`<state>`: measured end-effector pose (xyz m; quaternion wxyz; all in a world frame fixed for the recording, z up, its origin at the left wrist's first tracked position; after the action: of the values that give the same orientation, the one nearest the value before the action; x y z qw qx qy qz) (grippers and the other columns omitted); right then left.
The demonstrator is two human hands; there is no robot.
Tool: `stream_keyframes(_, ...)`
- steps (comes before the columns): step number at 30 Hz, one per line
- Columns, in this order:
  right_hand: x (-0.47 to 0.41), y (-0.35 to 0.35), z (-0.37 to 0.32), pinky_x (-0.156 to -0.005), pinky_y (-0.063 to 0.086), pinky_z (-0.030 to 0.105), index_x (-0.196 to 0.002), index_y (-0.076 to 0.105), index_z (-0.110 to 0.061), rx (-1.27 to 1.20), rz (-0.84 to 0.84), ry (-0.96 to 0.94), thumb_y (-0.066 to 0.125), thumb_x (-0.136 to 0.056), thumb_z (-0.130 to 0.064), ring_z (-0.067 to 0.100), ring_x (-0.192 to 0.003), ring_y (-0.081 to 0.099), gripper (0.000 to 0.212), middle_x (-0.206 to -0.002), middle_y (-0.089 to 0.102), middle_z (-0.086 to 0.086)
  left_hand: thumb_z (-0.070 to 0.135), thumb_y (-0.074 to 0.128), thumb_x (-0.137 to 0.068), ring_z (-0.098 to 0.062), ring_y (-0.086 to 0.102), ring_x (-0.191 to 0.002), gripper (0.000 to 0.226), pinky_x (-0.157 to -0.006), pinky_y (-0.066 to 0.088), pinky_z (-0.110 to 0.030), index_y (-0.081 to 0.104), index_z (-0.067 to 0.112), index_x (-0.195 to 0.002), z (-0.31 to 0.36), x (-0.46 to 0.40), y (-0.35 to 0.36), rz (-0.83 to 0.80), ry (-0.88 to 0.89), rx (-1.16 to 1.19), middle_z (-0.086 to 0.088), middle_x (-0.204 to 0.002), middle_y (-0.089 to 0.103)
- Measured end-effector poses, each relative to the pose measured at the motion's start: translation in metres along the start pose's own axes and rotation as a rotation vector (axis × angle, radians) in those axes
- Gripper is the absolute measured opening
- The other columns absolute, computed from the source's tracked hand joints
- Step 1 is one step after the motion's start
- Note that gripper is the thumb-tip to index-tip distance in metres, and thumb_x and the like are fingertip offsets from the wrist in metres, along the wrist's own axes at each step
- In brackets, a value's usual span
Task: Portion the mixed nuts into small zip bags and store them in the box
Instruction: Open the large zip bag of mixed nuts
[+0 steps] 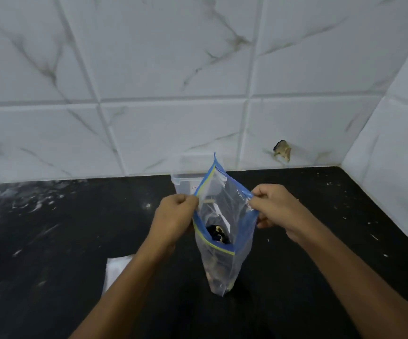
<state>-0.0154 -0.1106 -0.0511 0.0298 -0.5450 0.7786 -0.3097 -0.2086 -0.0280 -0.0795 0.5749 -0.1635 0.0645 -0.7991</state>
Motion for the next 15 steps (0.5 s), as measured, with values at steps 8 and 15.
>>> stream_keyframes(8,-0.016,0.033,-0.039,-0.079,0.056,0.040,-0.098,0.061,-0.022,0.273,0.060,-0.168,0.065,-0.085,-0.043,0.019,-0.087,0.064,0.025,-0.093,0.064,0.000,0.039,0.066,-0.088,-0.016,0.067,-0.067,0.029,-0.058,0.054,-0.030,0.054,0.019,-0.104,0.018,-0.010,0.002,0.034,0.057,-0.184,-0.003,-0.088,0.064)
stream_keyframes(15,-0.029,0.030,-0.004,-0.052,0.048,0.024,-0.081,0.065,-0.004,-0.671,-0.004,0.077,0.053,-0.097,-0.015,0.014,-0.052,0.059,0.023,-0.059,0.062,0.004,0.013,0.047,-0.103,-0.014,0.057,-0.040,0.033,-0.039,0.048,-0.020,0.060,0.003,-0.074,-0.003,-0.014,-0.001,-0.031,-0.203,0.588,-0.010,-0.056,0.061)
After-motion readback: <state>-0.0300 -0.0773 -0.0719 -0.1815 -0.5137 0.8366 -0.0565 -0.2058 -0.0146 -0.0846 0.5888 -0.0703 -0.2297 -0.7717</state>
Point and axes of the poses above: each hand's wrist, its own x-axis away from the middle knuckle, its own y-axis out of the palm, z = x × y, the point moved 3 cm from there along -x, towards the middle knuckle
